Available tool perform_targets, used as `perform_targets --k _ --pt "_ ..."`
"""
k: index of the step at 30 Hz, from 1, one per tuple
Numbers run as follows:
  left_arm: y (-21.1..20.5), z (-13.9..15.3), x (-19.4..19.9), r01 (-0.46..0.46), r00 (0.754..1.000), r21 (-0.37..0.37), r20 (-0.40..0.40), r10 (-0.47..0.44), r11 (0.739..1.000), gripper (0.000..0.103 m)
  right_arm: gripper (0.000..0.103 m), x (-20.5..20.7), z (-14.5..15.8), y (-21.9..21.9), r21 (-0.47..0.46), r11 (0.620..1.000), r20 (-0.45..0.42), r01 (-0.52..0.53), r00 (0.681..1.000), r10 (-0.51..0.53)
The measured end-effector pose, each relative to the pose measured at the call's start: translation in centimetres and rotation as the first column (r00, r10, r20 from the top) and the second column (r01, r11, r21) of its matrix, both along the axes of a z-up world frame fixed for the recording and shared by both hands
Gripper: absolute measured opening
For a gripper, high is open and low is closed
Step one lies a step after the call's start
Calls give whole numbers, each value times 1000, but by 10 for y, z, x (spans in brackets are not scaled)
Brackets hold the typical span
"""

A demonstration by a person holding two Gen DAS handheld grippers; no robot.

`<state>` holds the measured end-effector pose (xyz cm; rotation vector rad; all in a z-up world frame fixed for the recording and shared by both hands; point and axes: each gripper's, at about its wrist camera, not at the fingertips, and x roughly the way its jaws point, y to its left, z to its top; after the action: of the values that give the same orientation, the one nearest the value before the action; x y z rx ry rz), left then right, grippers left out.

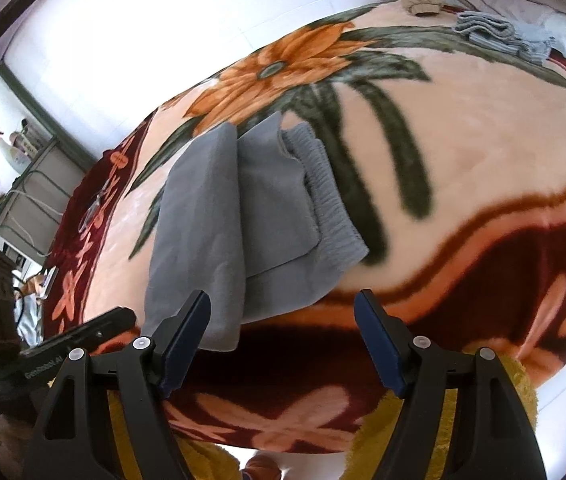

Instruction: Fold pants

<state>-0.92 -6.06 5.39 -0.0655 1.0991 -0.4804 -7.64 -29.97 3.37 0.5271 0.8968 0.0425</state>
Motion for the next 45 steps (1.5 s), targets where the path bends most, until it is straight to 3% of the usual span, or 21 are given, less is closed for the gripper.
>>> perform_targets --k 5,12,16,23,24,26,27,28,32,37,41,45 --pt "-8 -12 -4 37 999 7 -13 -37 999 32 76 24 6 4 -9 999 -6 -31 999 31" --pt "-22 -32 -11 88 996 72 -7 -87 994 38 76 65 2 20 -71 991 -72 -111 992 106" --pt "-17 -37 -9 74 997 49 -22 -73 996 44 76 84 -5 30 -116 981 -96 -153 985 142" --pt "-10 -39 -6 47 998 16 -41 -46 999 49 76 108 -18 42 -74 980 -155 -187 973 174" --pt "-10 -39 -7 46 998 18 -41 -45 999 49 73 109 -16 47 -62 978 -149 -201 970 190" --pt "-13 -39 -8 50 998 25 -38 -49 998 49 47 108 -9 58 -78 968 -137 -239 964 227" --pt "-14 -38 -8 51 998 28 -36 -50 998 49 26 108 -5 65 -138 959 -147 -249 962 228" --pt "-14 -37 -9 52 998 29 -32 -51 998 49 15 107 -1 70 -185 949 -148 -255 962 230" --pt "-12 -29 -11 51 999 29 -16 -51 998 50 10 94 24 70 -176 953 -78 -246 969 235" --pt "-10 -11 -14 52 999 22 15 -52 998 59 9 79 51 53 -204 957 -9 -208 977 211" --pt "-15 8 -13 53 997 11 61 -54 999 61 9 71 60 32 -252 953 20 -170 983 180" --pt "-29 19 -1 64 993 34 94 -67 997 61 9 73 50 7 -262 955 11 -136 990 144"
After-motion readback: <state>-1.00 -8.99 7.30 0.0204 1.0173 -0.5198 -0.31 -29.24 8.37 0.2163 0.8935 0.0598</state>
